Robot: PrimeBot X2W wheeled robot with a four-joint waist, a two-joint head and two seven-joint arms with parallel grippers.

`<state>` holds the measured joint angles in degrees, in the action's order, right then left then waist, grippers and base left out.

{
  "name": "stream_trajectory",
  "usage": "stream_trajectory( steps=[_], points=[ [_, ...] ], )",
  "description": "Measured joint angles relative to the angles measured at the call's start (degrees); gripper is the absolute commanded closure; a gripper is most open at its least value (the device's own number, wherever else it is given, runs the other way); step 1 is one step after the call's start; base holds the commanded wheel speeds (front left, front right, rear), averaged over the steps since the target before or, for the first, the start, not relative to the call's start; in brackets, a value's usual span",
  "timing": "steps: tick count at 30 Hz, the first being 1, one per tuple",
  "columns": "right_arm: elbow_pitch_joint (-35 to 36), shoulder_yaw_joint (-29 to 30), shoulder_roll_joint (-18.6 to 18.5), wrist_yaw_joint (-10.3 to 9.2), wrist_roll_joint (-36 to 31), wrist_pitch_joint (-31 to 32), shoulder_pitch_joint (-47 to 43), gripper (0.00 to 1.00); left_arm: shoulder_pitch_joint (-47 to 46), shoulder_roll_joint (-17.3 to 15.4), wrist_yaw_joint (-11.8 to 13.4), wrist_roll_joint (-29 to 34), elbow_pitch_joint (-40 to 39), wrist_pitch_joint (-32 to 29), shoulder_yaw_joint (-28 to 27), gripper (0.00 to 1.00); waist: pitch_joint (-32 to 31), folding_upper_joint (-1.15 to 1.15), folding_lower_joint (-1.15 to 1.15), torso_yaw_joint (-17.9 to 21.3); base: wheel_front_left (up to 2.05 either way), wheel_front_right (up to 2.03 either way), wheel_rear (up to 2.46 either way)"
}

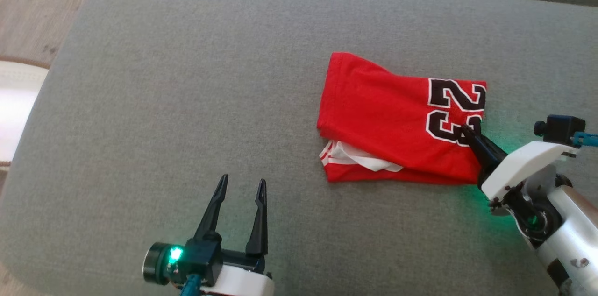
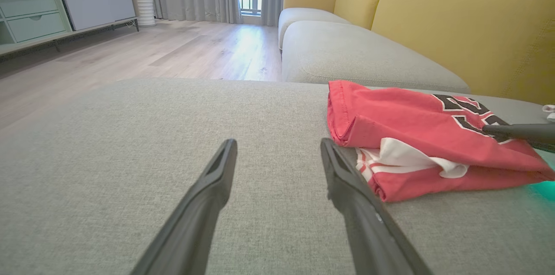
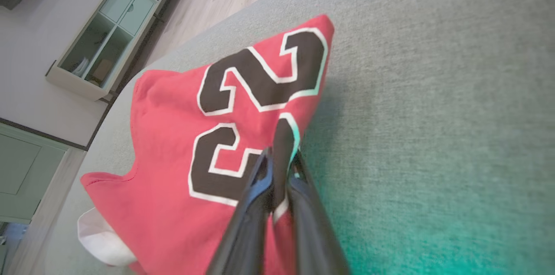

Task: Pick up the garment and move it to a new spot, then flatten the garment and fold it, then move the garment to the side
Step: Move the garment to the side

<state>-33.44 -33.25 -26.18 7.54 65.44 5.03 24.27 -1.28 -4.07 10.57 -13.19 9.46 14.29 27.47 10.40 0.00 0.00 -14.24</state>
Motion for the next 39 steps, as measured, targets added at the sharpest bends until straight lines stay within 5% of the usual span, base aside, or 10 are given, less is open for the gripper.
stream_trajectory(
  steps=[6,20,30,31,32,33,39],
  points=[
    [2.09,-3.07,-4.00,0.00,1.14,-1.59,0.30,1.00,0.34,0.07,-0.13,0.16,-0.04,0.01,-0.42,0.00,-0.85,0.00,0.00,3.08,0.00,0.00,0.00],
    [7.72,-4.52,-25.18,0.00,0.56,1.43,9.39,1.00,-4.28,0.35,-1.58,2.23,-0.59,0.18,-1.56,0.00,4.14,0.00,-0.01,14.14,0.00,0.00,0.00],
    [5.81,-0.62,-31.29,0.00,0.02,0.88,13.25,1.00,-8.01,0.53,-2.32,5.20,-0.44,0.18,-1.62,0.00,8.64,0.00,-0.01,18.19,0.00,0.00,0.00],
    [5.21,-0.15,-31.44,0.00,0.00,0.81,13.43,0.71,-8.23,0.52,-2.35,5.20,-0.43,0.18,-1.60,0.00,8.91,0.00,-0.01,18.33,0.00,0.00,0.00],
    [4.44,0.27,-31.49,0.00,-0.37,0.34,13.50,0.20,-8.34,0.54,-2.54,5.20,-0.44,0.18,-1.59,0.00,9.13,0.00,-0.01,18.40,0.00,0.00,0.00],
    [3.34,0.76,-31.49,0.00,-1.22,-0.62,13.62,0.00,-8.40,0.55,-2.58,5.20,-0.52,0.18,-1.60,0.00,9.28,0.00,-0.01,18.38,0.00,0.00,0.00],
    [-3.28,3.99,-29.41,0.00,-10.73,-9.82,14.15,0.00,-8.73,0.71,-2.38,5.17,-1.15,0.19,-2.55,0.00,7.79,0.00,-0.01,17.56,0.00,0.00,0.00]
  ],
)
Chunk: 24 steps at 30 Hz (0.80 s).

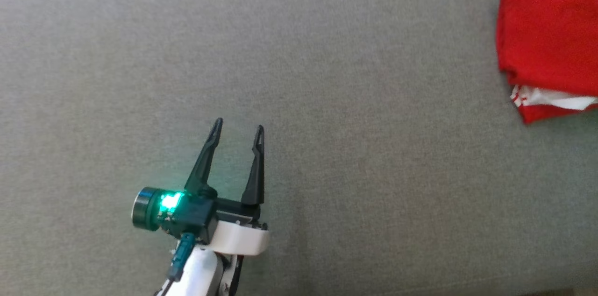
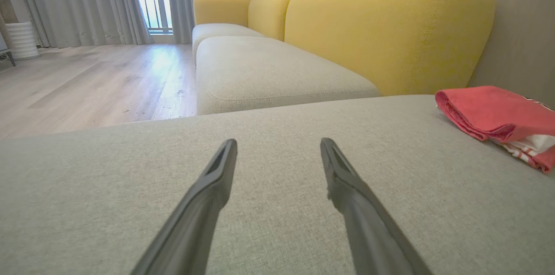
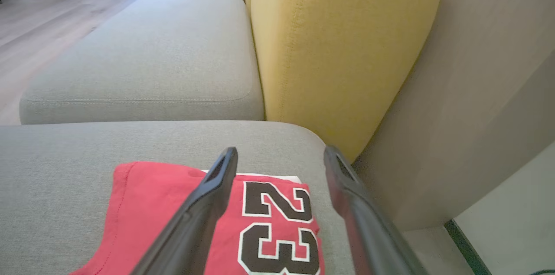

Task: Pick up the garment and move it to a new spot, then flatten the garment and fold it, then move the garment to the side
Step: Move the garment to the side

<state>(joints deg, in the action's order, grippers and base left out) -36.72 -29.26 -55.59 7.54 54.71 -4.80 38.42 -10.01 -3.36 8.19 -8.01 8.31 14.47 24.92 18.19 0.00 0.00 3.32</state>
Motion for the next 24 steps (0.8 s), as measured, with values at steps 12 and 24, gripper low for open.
stream_trajectory(
  steps=[12,24],
  points=[
    [0.97,1.99,20.17,0.00,-15.24,-8.95,-11.62,0.00,7.76,0.15,0.97,-3.57,0.07,0.15,-1.86,0.00,-10.97,0.00,0.02,-3.21,0.00,0.00,0.00],
    [21.81,22.47,43.02,0.00,-41.29,-9.44,-34.44,0.00,14.63,0.00,1.41,-1.90,-3.33,0.15,-4.97,0.00,-19.90,0.00,0.02,-8.45,0.00,0.00,0.00]
  ],
)
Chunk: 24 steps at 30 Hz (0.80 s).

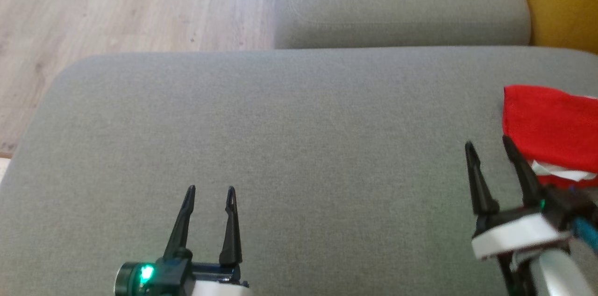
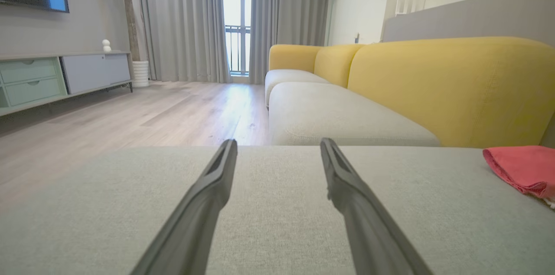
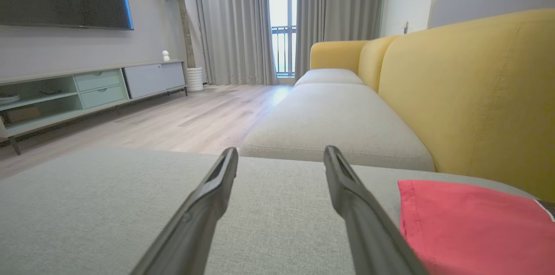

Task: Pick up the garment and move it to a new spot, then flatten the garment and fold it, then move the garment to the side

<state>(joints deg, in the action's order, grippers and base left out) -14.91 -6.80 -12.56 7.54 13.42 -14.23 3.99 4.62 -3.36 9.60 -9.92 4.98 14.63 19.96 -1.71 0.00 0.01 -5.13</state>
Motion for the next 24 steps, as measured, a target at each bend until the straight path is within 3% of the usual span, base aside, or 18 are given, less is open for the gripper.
stream_trajectory(
  steps=[6,12,24],
  points=[
    [8.96,5.57,6.82,0.00,-5.36,-0.15,-10.27,0.00,3.95,0.01,0.05,1.78,-4.37,0.00,-1.88,0.00,-2.23,0.00,-0.01,-0.76,0.00,0.00,0.00],
    [9.37,4.59,8.00,0.00,-4.85,-0.15,-16.65,0.00,8.94,0.00,-0.01,2.93,-6.09,0.00,-3.41,0.00,-3.72,0.00,-0.01,-0.65,0.00,0.00,0.00],
    [9.24,2.76,8.10,0.00,-3.81,-0.14,-17.20,0.00,10.03,0.02,-1.35,3.52,-5.04,0.00,-3.72,0.00,-4.00,0.00,-0.01,-0.09,0.00,0.00,0.00]
  ],
)
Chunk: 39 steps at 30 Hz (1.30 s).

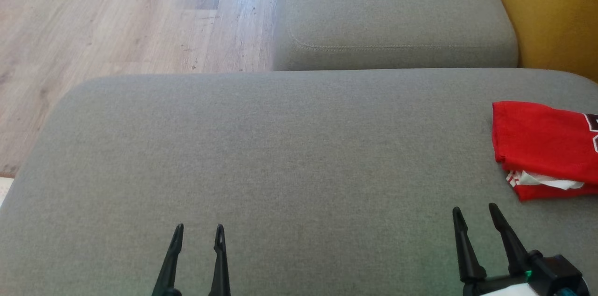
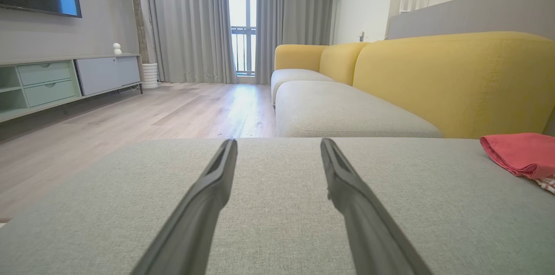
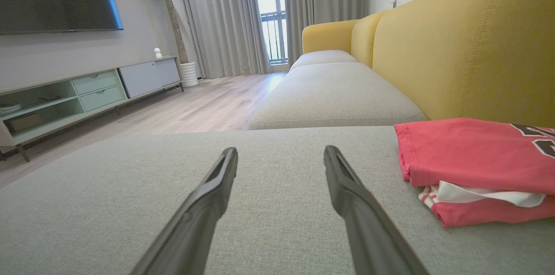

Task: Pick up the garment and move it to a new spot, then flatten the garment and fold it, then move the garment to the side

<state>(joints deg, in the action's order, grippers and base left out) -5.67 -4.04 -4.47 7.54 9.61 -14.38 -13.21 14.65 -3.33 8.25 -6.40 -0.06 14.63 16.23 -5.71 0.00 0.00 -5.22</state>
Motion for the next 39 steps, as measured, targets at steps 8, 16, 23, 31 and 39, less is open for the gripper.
stream_trajectory(
  steps=[8,16,23,31,39],
  points=[
    [-4.28,-0.84,0.09,0.00,0.08,0.26,-1.16,1.00,1.05,0.03,-0.21,0.20,4.42,-0.03,0.36,1.00,0.02,0.00,0.00,0.27,0.00,0.00,0.00],
    [-4.44,-0.74,0.09,0.00,5.58,1.05,-1.47,1.00,0.99,-0.05,-0.78,-5.69,4.97,-1.02,0.14,1.00,0.41,0.00,0.00,0.60,0.00,0.00,0.00],
    [-4.94,-0.37,0.09,0.00,10.45,2.00,-1.12,1.00,0.68,-0.26,-1.78,-10.80,5.73,-2.03,-0.80,1.00,0.73,0.00,0.00,0.87,0.00,0.00,0.00],
    [-5.37,0.33,0.09,0.00,15.88,3.16,0.57,1.00,-1.31,-0.37,-2.80,-16.64,6.83,-3.02,-1.60,1.00,1.11,0.00,0.00,1.18,0.00,0.00,0.00],
    [-5.67,0.83,0.09,0.00,21.36,4.33,1.08,1.00,-1.90,-0.55,-3.79,-22.39,7.43,-3.99,-2.88,1.00,1.48,0.00,-0.01,1.50,0.00,0.00,0.00]
  ],
)
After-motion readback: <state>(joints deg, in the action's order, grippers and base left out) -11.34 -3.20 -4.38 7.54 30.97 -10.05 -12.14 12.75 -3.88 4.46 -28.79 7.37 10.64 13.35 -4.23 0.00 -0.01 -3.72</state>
